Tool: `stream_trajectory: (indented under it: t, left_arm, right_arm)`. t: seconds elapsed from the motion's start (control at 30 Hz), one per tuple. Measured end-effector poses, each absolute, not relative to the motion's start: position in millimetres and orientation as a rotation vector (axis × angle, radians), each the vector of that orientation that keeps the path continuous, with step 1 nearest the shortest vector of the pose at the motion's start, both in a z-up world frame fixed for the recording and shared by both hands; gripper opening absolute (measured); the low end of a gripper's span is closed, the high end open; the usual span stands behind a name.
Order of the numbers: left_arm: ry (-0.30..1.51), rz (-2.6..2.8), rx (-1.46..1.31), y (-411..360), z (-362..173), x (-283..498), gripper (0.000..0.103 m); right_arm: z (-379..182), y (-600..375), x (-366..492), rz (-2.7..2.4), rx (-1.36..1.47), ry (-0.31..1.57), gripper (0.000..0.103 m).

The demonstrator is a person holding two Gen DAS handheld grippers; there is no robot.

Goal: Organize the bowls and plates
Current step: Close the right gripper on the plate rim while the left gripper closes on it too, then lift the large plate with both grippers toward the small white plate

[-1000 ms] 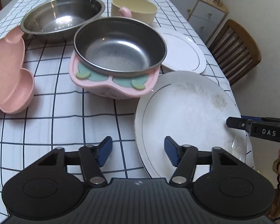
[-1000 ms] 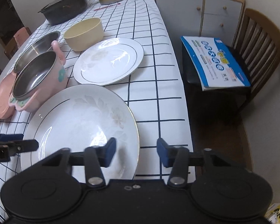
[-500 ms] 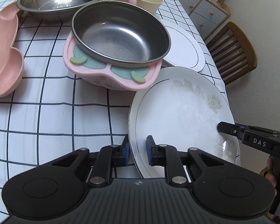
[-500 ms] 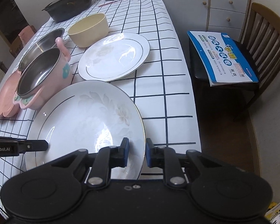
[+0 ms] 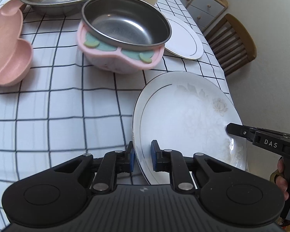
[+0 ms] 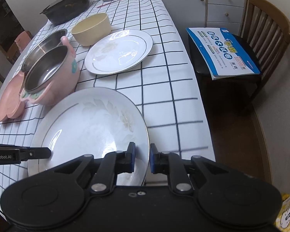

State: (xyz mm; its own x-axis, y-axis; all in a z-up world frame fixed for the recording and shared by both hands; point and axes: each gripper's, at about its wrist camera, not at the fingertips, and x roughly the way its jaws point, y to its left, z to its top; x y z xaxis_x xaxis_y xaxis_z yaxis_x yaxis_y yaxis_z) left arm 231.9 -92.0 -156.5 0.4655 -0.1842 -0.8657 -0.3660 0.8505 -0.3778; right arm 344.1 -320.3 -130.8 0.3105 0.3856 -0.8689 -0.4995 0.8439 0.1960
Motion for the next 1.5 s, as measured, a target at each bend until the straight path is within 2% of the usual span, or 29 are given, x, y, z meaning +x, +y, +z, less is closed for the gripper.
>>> stream_trajectory:
  t: [0.43, 0.63, 1.3, 1.5]
  left_arm:
    - [1.077, 0.095, -0.539, -51, -150, 169, 0.015]
    - [1.088, 0.034, -0.499, -55, -151, 153, 0.015]
    - [1.129, -0.124, -0.370, -122, -164, 178, 0.016]
    - [1.132, -0.126, -0.360, -123, -162, 179, 0.016]
  right_arm:
    - [-121, -287, 280, 0.593, -0.098, 1.099, 0.013]
    - [-122, -287, 258, 0.573, -0.081, 1.104, 0.013]
    - [-139, -356, 265, 0.498, -0.019, 1.095, 0.013]
    - [-137, -352, 262, 0.514, -0.106, 1.082, 0.012]
